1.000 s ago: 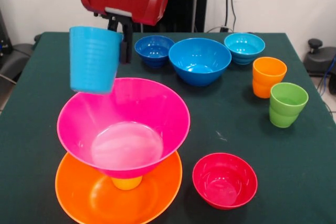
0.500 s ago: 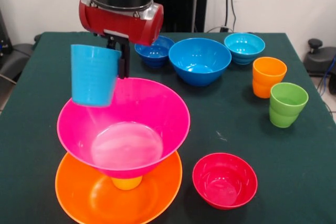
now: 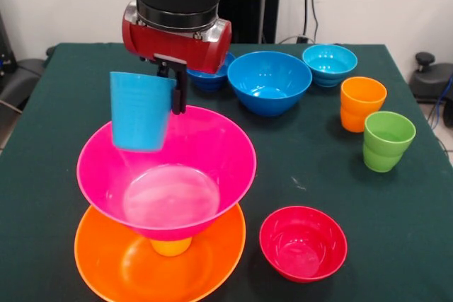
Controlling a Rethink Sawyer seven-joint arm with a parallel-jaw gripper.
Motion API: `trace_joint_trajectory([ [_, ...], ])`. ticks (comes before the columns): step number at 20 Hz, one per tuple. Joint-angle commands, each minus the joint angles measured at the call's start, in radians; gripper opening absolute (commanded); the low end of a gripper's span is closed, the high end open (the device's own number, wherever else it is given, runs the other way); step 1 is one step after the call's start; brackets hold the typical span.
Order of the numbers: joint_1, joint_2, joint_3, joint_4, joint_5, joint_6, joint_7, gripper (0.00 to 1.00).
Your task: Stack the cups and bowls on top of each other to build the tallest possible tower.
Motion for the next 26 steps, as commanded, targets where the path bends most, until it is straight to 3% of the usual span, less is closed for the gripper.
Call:
trace_joint_trajectory([
  [1, 0.016, -0.009, 0.021, -0.02, 0.017, 0.059, 0.096, 0.0],
  [13, 0.019, -0.016, -0.005, -0.016, 0.004, 0.064, 0.092, 0.0],
  [26, 0.065, 0.055, -0.034, -0.087, 0.025, 0.047, 0.15, 0.0],
])
